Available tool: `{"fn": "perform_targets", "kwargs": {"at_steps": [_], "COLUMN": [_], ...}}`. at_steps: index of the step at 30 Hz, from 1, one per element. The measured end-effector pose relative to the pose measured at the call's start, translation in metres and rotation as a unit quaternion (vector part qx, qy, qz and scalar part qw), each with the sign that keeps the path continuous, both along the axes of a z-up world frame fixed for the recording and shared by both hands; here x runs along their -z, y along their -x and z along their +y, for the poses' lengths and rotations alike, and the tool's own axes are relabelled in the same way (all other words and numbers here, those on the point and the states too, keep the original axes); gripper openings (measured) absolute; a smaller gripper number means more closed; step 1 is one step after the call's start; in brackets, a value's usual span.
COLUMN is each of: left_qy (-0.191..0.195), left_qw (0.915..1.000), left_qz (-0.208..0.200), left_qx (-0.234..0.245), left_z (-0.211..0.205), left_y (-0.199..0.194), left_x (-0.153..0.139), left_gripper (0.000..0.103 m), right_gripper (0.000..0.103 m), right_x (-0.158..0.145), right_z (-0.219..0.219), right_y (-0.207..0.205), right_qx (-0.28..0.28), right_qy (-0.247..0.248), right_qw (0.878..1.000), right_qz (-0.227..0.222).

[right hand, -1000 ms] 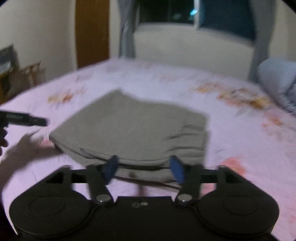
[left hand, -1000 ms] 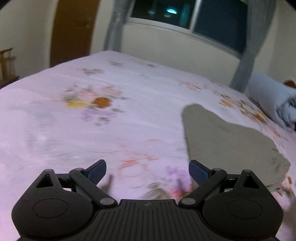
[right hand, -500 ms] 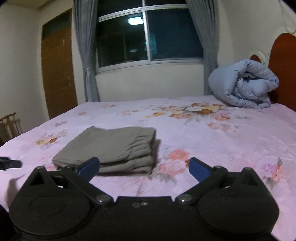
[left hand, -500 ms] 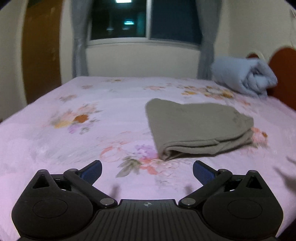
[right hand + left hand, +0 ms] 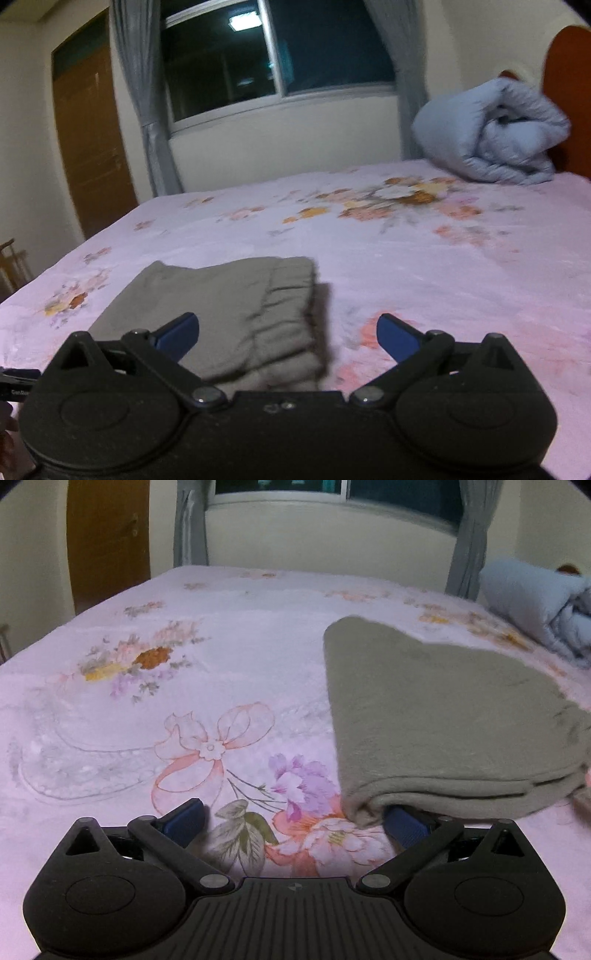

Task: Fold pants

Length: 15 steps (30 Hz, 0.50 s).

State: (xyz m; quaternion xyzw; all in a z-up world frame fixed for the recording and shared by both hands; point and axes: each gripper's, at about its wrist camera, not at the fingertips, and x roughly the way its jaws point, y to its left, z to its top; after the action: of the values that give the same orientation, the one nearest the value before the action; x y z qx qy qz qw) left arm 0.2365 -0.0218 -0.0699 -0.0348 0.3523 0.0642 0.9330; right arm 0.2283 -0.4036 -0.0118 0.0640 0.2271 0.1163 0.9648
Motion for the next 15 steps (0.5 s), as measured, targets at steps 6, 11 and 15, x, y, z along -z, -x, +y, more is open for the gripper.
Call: {"fn": "perform_targets", "kwargs": {"at_steps": [6,11,15], "left_qy": [0.05,0.033,0.009], "left_qw": [0.997,0.9973,0.9954], "left_qz": [-0.012,-0.025,-0.023], "left_qx": [-0.058,-0.06,-0.093], "left_z": [0.03,0.025,0.047], "left_y": [-0.001,0.012,0.033], "left_x": [0.009,0.012,0.009], "left_gripper": [0.103,0.103,0.103], "right_gripper": [0.097,0.097,0.097], "right_x": [0.034,0.048,0.043], "right_z": [0.022,0.014,0.013], "right_y": [-0.043,-0.041,-0.037], "right_qx": [0.016,0.002,0.004], "right_qy": [0.057,0.04,0.047], "right_qw": [0.996,0.997,0.997], "right_qz": [0.061,0.069,0.065]}}
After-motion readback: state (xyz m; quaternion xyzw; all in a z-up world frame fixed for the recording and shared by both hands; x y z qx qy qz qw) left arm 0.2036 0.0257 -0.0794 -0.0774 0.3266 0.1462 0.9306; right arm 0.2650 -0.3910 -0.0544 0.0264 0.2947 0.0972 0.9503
